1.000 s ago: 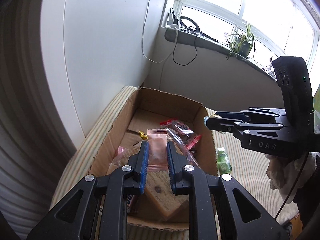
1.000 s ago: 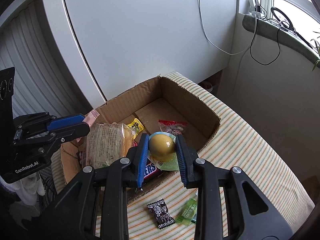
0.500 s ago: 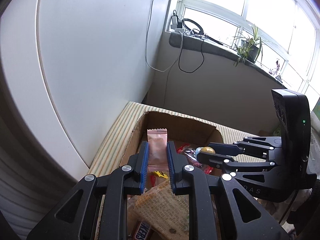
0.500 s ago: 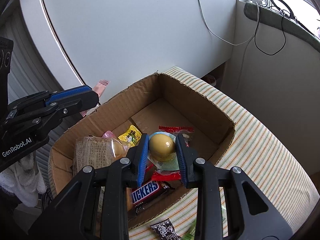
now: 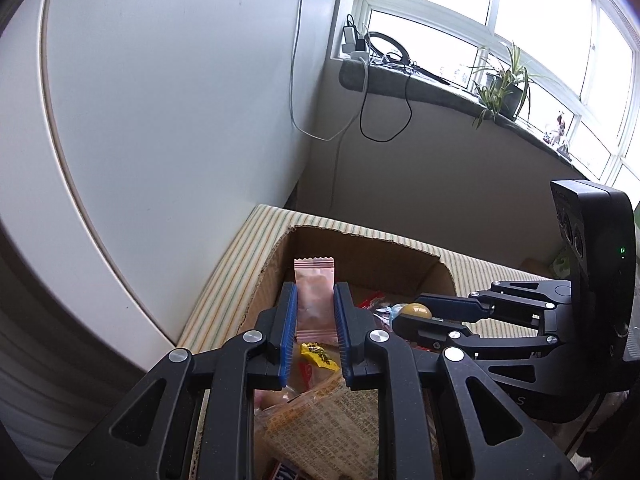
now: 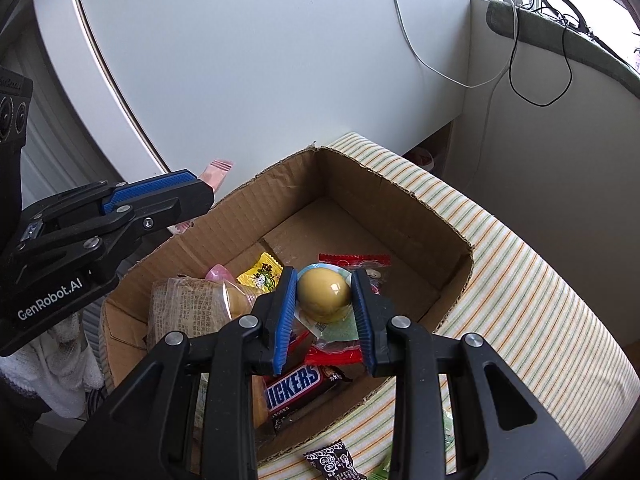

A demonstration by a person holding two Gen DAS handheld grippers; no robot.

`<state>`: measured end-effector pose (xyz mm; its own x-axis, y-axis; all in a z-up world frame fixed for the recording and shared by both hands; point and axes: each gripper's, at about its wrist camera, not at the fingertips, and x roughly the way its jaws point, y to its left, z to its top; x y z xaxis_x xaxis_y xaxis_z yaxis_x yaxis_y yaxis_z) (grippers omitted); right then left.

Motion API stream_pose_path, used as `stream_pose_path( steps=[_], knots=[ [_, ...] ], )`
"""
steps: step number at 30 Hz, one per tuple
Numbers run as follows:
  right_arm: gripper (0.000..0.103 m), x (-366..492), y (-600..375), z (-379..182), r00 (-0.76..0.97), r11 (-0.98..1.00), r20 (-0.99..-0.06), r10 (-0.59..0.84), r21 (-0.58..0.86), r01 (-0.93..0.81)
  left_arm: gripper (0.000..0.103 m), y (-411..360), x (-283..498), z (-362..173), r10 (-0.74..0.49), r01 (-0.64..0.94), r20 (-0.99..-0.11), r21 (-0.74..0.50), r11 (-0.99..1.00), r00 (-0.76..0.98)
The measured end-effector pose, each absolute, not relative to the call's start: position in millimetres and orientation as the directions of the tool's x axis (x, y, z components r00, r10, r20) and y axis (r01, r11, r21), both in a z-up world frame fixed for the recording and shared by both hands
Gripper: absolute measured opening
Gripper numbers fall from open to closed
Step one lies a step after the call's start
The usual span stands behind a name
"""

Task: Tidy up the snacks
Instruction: 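Open both tools to drop the candies into the box, then move both tools back toward the black and green candies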

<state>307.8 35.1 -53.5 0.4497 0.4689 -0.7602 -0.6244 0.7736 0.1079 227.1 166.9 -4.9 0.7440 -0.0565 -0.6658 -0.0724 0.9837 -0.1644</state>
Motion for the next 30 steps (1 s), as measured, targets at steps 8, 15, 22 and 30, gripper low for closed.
stream_pose_path(
  steps=[8,15,22,30],
  knots=[
    [0.061,301.3,30.6,-46.8,0.483,0.782,-0.744,0.462,0.085,-0.618,0.03,166.8,226.5,-1.5,-0.047,-0.08,-0.662,-0.16,0.984,0.748],
    [0.074,294.6,27.1,-39.5,0.497,0.779,-0.738,0.456,0.062,-0.624,0.033,167.2,224.0,1.8,-0.038,-0.088,-0.656,-0.157,0.984,0.753],
    [0.075,284.1,14.6,-28.7,0.51,0.78,-0.723,0.466,0.063,-0.623,0.044,165.8,215.6,9.6,-0.034,-0.088,-0.644,-0.156,0.984,0.764],
    [0.075,262.4,-28.0,-20.3,0.53,0.785,-0.721,0.447,0.032,-0.619,0.045,153.2,192.8,25.2,-0.043,-0.066,-0.615,-0.153,0.986,0.787]
  ],
)
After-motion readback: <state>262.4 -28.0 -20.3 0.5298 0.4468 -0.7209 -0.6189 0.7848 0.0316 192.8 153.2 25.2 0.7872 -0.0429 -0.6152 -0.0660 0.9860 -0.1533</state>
